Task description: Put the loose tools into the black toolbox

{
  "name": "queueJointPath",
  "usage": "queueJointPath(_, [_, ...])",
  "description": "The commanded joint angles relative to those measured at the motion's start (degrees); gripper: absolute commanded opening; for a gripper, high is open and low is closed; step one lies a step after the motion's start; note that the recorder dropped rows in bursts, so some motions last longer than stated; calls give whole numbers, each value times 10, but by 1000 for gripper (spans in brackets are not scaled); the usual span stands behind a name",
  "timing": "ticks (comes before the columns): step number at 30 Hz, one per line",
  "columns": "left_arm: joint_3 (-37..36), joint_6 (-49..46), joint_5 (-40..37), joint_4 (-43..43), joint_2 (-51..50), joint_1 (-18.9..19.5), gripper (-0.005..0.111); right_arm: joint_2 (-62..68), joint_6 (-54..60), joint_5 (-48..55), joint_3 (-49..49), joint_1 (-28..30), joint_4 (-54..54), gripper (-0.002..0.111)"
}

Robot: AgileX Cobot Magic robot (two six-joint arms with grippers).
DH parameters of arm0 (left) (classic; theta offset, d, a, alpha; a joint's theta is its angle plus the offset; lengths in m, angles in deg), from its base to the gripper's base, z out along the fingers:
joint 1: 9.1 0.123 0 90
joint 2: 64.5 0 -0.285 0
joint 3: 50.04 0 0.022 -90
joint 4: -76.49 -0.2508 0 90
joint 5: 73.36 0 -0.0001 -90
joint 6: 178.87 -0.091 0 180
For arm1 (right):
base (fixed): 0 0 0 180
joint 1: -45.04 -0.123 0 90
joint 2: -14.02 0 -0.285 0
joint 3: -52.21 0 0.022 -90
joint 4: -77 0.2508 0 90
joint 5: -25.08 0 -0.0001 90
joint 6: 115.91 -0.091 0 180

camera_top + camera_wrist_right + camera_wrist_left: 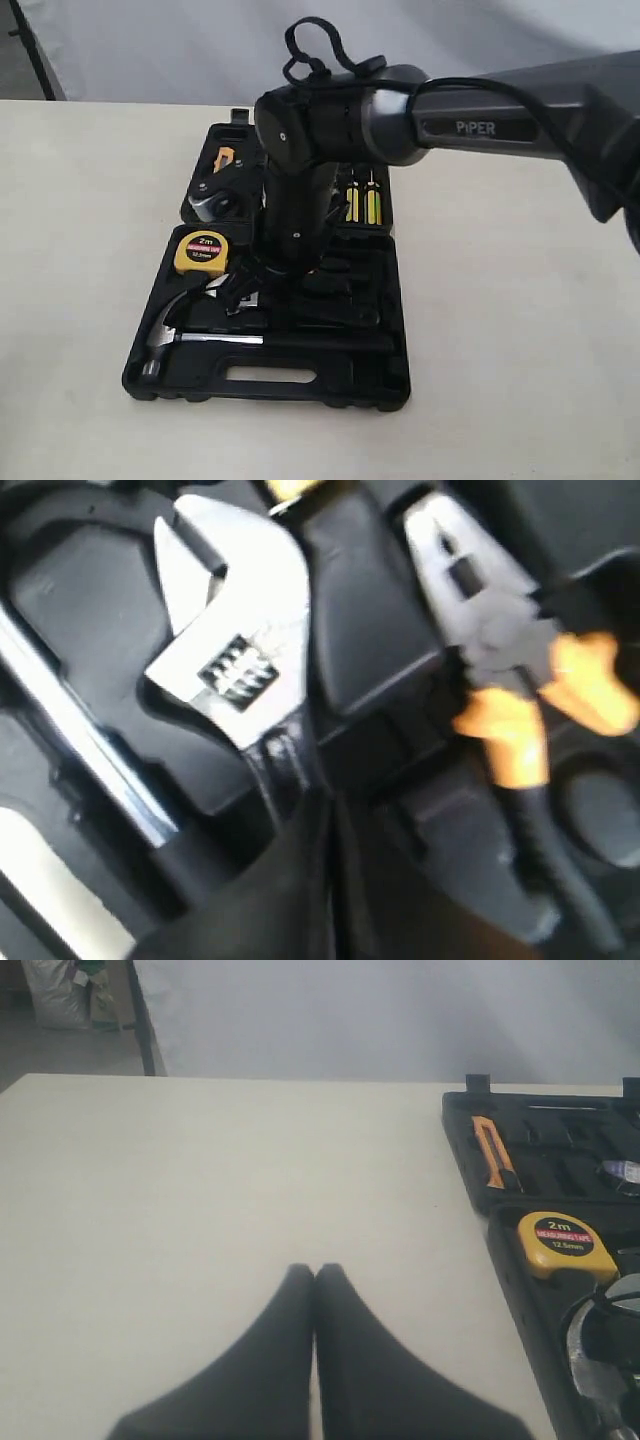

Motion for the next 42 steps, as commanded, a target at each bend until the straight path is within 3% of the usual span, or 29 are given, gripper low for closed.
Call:
queueJointPath(1, [-5,6,10,8,5,2,1,-74,-13,20,-17,2,-11,0])
queueJointPath(5, [-5,6,10,8,5,2,1,-127,-33,55,-10,2,-11,0])
queueJointPath(9, [-5,6,10,8,5,2,1,-217,-90,58,74,14,-16,0])
queueJointPath(13, [-5,6,10,8,5,2,1,-330,-144,21,219,99,-9,0])
queueJointPath(18, [-5,6,10,8,5,2,1,-565,-159,16,396,266,-41,0])
queueJointPath(20, [-5,6,10,8,5,2,1,-680,-159,20,447,296,-55,0])
queueJointPath(25, [-5,6,10,8,5,2,1,-937,-159,-69,561,298,-61,0])
queueJointPath(29, [-5,6,10,8,5,2,1,-1101,-158,-234,672,298,-94,0])
queueJointPath(32, [-5,6,10,8,5,2,1,-1206,-158,-255,734,298,-76,0])
queueJointPath(42, [-5,6,10,8,5,2,1,-1171,-158,-244,753,294,-31,0])
